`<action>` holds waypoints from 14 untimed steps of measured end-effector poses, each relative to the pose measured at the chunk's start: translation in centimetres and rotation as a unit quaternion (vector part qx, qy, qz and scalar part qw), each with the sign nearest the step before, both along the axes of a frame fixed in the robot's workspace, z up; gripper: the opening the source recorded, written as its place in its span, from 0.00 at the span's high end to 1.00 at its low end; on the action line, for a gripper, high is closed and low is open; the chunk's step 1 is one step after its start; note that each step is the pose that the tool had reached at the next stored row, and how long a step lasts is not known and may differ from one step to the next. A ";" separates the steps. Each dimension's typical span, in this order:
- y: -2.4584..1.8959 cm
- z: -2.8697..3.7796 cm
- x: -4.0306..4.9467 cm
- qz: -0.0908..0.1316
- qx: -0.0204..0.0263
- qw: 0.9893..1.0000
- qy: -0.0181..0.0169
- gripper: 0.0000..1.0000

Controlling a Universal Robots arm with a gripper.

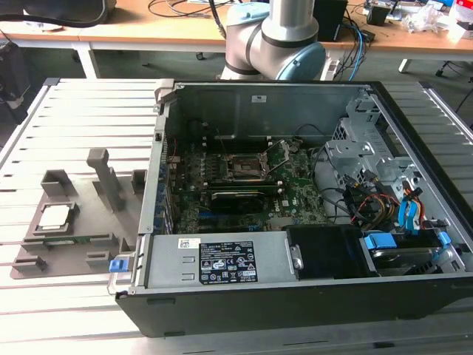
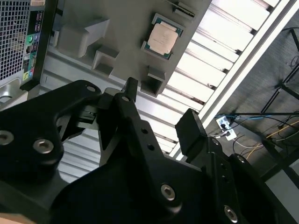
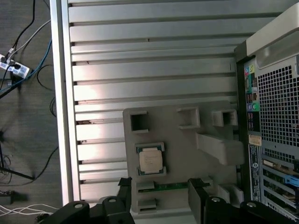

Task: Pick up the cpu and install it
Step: 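Pick up the cpu and move it towards the insertion slot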

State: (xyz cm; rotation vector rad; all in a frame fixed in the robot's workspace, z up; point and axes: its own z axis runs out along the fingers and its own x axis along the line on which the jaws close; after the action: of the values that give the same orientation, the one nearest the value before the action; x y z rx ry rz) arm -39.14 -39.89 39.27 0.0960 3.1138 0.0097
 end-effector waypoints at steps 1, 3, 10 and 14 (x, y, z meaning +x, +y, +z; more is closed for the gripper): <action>0.00 0.00 0.00 0.000 0.000 1.000 0.000 0.40; 0.00 0.00 0.00 0.000 0.000 1.000 0.000 0.32; 0.00 -0.03 0.00 0.047 0.000 0.999 0.000 0.32; 0.00 -0.49 0.00 0.047 0.000 0.999 0.000 0.32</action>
State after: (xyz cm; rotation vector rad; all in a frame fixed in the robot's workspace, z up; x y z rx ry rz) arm -39.14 -39.88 38.79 -0.0517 3.1151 0.0115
